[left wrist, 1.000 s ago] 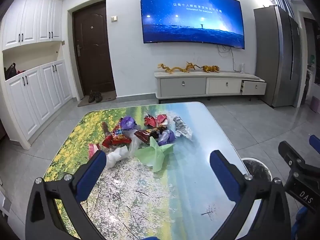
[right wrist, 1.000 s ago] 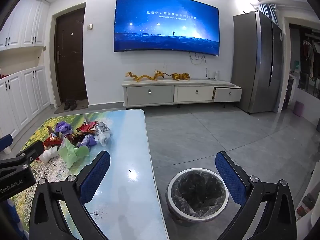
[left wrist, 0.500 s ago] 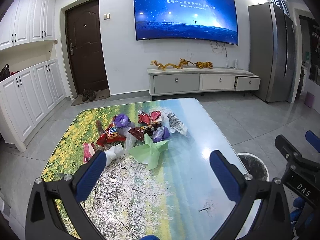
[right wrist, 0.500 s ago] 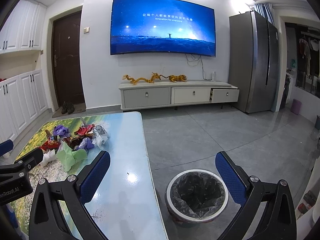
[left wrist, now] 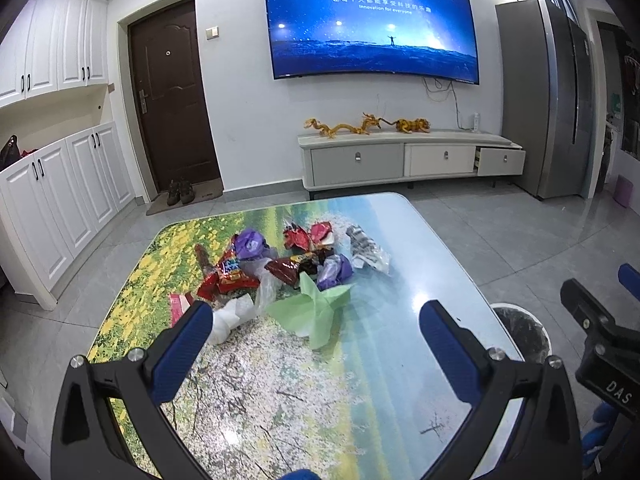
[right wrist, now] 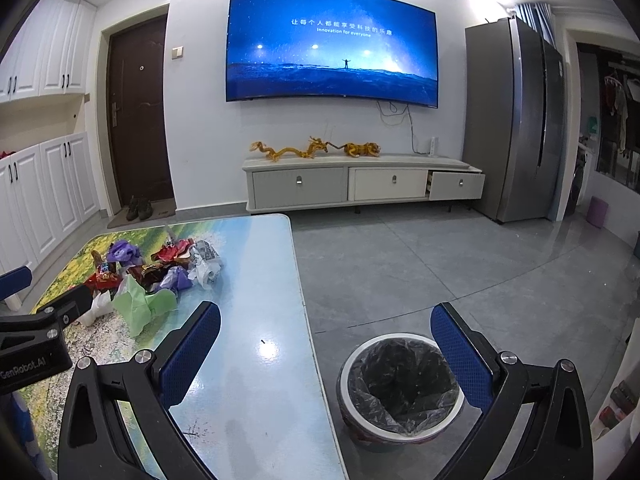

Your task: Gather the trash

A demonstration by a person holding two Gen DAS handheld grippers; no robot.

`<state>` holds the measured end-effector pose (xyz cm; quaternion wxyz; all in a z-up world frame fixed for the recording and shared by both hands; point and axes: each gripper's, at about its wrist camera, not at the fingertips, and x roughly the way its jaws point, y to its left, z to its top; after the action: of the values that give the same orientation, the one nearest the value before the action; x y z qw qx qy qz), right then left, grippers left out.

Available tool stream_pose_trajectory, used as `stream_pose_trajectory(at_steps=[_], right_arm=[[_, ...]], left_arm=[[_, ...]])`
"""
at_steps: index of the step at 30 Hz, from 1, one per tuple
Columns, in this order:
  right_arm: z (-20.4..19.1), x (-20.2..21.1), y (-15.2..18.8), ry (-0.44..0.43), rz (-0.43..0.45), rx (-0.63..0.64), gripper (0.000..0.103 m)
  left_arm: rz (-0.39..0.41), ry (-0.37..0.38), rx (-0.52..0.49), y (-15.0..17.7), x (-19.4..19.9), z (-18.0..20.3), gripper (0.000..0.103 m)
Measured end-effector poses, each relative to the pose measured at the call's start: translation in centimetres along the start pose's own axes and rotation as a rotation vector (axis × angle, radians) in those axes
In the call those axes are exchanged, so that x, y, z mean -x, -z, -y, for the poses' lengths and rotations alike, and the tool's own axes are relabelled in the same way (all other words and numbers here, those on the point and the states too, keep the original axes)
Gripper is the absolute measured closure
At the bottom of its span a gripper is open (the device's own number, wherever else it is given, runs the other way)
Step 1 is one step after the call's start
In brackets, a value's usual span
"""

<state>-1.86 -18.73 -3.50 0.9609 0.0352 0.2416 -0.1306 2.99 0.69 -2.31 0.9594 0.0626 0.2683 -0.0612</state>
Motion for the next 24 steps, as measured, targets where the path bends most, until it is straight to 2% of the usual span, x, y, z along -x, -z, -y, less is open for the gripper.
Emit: stream_pose_trajectory(at_steps=[5,11,24], right_arm=[[0.1,-0.7,-0.2,0.003,-0.019,0.001,0.0],[0.2,-1.7,-0.3,-0.014,-0.045,0.005,0.0],[2.0,-4.2,-1.7,0.038,-0.081,-0.033,0.0]], left_arm=[[0.015,-0.03,-0.008,-0.5,-1.0,-0.4,0.0],[0.014,-0.022,-0.008,-1.1,-2.5,-0.3,0.0],[0.01,0.065,-0.03,-2.8,-5.2,0.3,0.0]])
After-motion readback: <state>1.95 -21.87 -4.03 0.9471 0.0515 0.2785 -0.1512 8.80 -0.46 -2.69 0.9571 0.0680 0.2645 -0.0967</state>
